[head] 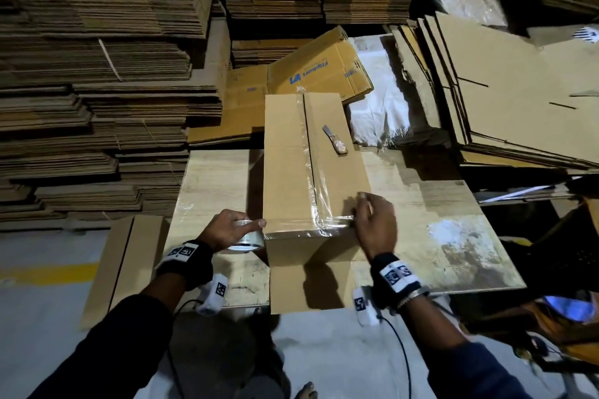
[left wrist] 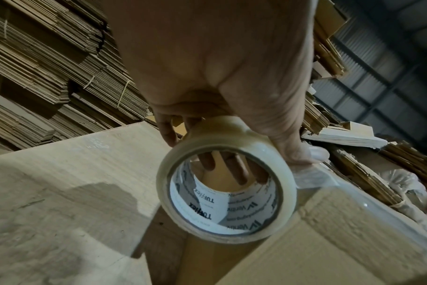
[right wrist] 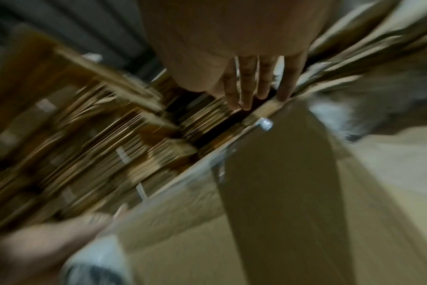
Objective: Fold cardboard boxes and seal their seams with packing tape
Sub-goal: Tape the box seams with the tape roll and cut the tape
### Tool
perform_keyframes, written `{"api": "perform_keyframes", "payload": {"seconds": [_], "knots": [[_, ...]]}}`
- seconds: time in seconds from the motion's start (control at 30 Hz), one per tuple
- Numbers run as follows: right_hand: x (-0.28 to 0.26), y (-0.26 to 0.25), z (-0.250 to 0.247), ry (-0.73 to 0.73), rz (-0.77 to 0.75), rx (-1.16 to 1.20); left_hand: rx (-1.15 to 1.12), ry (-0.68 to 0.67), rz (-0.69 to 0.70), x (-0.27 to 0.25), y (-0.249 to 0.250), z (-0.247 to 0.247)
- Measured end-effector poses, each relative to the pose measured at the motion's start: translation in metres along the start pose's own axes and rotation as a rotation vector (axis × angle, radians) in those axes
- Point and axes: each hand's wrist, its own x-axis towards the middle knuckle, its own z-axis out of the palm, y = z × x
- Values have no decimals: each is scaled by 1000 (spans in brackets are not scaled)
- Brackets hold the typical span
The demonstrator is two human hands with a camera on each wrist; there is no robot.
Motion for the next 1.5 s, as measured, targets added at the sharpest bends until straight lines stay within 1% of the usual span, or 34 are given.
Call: {"api": "perform_keyframes", "payload": {"seconds": [0.03, 0.07, 0.13, 0.2, 0.27, 0.33, 0.5, 0.67, 0.77, 0.93, 1.13, 1.23, 1.33, 1.37, 1.43, 1.47, 1.5], "knots": [[-7, -15, 13, -61, -121, -13, 4, 3, -3, 1, -2, 0], [-14, -30, 27, -160, -240, -39, 9, 4, -15, 0, -1, -1], [-25, -51, 59, -406, -477, -138, 27, 15, -30, 1, -3, -2], [-29, -64, 86, -618, -705, -289, 78, 18, -1, 2, -6, -3], [-29, -66, 109, -705, -896, -432, 168, 22, 16, 2, -8, -5], [-26, -61, 121, -726, -974, -539, 188, 33, 14, 4, -8, -4], [-20, -45, 119, -674, -1001, -675, 114, 2, 28, 10, -8, -2], [-14, -34, 104, -660, -1013, -712, 63, -26, -7, 10, -5, -4], [-7, -17, 88, -620, -1029, -729, 49, -31, -20, 9, -4, -3], [7, 10, 53, -627, -1028, -729, 36, -41, -12, 12, -9, -3], [26, 46, 17, -601, -978, -781, 45, -39, -17, 9, -4, -4], [36, 64, 0, -608, -926, -774, 26, -40, -10, 9, -5, -4], [42, 77, -13, -656, -830, -694, 21, -40, 5, 10, -5, -1], [43, 79, -15, -674, -782, -637, 23, -42, 9, 10, -4, 1], [41, 83, -18, -671, -678, -443, 13, -54, 36, 8, -4, 8], [37, 85, -18, -654, -612, -332, -5, -59, 57, 8, -5, 13], [34, 86, -19, -668, -508, -221, -29, -63, 72, 7, -5, 18]]}}
